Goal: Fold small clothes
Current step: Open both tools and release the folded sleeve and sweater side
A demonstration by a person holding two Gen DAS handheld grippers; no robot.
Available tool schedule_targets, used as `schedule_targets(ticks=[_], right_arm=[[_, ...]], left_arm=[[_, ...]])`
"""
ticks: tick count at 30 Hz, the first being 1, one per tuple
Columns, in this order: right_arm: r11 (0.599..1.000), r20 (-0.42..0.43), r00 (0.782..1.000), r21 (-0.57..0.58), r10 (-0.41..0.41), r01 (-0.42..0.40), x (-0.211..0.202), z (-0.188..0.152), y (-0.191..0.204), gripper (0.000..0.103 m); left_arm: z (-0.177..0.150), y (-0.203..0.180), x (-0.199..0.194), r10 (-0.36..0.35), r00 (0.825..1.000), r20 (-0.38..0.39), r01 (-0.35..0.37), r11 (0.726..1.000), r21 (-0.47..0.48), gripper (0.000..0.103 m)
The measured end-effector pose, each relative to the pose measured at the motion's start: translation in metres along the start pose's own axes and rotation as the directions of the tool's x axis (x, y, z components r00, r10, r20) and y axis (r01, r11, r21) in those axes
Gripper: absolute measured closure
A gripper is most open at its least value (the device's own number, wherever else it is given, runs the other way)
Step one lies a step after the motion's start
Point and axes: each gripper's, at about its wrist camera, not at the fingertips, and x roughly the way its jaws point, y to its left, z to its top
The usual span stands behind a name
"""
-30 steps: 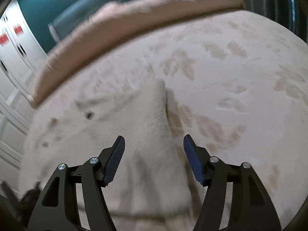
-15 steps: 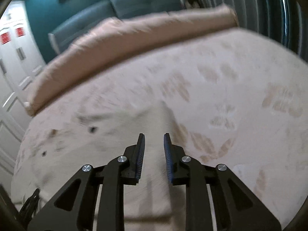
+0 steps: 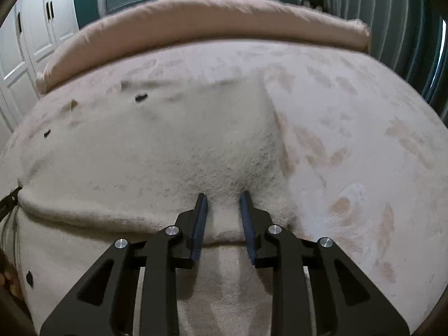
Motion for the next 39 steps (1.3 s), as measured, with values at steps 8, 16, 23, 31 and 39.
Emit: schedule_targets(ticks=[8, 16, 23, 31, 39], right_arm=[[0.997, 0.025, 0.998, -0.041, -0.06, 0.061, 0.004, -0.008, 0.013, 0.077], [0.997, 0.041, 0.997, -0.043, -0.069, 0.071, 0.006, -0.01, 0.015, 0.077], [0.995, 0.043, 0.996, -0.052, -0.084, 0.086, 0.006, -0.01, 0.018, 0.077], [0.996, 0.038, 0.996, -0.04, -0.075, 0.077, 0.005, -0.009, 0.016, 0.077], [0.999, 0.041, 0.999, 0.012, -0.03, 0.03, 0.005, -0.009, 0.008, 0.077]], left_arm=[[0.0, -0.018, 0.002, 0.123, 0.992, 0.01, -0.123, 0.988, 0.093, 0.079], [0.004, -0.009, -0.002, 0.118, 0.993, -0.004, -0.118, 0.992, 0.042, 0.062], [0.007, 0.04, -0.025, 0.086, 0.996, -0.038, -0.089, 0.992, -0.087, 0.035], [0.028, 0.02, -0.021, -0.076, 0.994, -0.075, 0.068, 0.991, -0.114, 0.029], [0.017, -0.006, 0.009, 0.097, 0.992, -0.078, -0.094, 0.995, 0.035, 0.039]])
